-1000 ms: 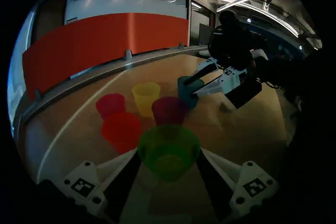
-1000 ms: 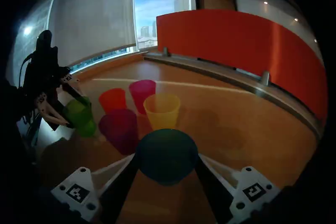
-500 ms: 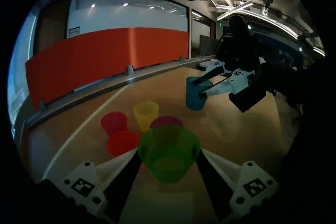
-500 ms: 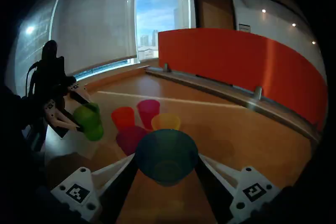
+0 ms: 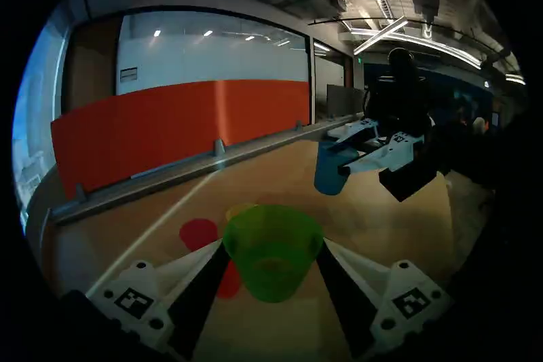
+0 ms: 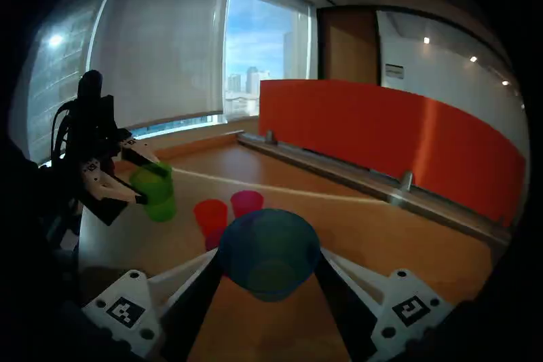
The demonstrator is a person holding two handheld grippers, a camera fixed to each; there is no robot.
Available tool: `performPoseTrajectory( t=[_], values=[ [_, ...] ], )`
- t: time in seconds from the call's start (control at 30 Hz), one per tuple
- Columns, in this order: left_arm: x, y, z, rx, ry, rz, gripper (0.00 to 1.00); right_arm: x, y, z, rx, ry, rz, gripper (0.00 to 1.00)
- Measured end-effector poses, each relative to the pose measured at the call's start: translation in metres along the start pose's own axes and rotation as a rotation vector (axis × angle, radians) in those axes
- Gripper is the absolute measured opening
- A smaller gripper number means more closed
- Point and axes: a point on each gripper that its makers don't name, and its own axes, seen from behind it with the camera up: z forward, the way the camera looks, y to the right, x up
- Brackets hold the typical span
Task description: Pour water
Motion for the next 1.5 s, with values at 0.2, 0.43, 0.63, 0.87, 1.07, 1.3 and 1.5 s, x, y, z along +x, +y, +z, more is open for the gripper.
performPoseTrajectory(
  t=[0.2, 0.43, 0.63, 0.87, 1.07, 1.3, 1.5],
  values=[
    [0.022, -0.003, -0.007, 0.018, 0.067, 0.000, 0.86, 0.011, -0.005, -0.007, -0.004, 0.030, -0.011, 0.91],
    [0.045, -0.001, -0.013, 0.020, 0.124, 0.002, 0.86, 0.025, -0.007, -0.013, -0.008, 0.069, -0.023, 0.91],
    [0.051, 0.000, -0.012, 0.018, 0.135, 0.003, 0.86, 0.032, -0.009, -0.016, -0.008, 0.093, -0.028, 0.91],
    [0.051, 0.003, -0.009, 0.014, 0.132, 0.009, 0.86, 0.034, -0.008, -0.017, -0.013, 0.109, -0.030, 0.91],
    [0.051, 0.003, -0.008, 0.010, 0.133, 0.008, 0.86, 0.038, -0.006, -0.017, -0.015, 0.130, -0.024, 0.92],
    [0.052, 0.002, -0.006, 0.009, 0.131, 0.007, 0.86, 0.042, -0.005, -0.017, -0.023, 0.162, -0.030, 0.92],
    [0.055, 0.002, -0.007, 0.007, 0.136, 0.010, 0.86, 0.047, -0.003, -0.017, -0.029, 0.186, -0.026, 0.92]
  ],
)
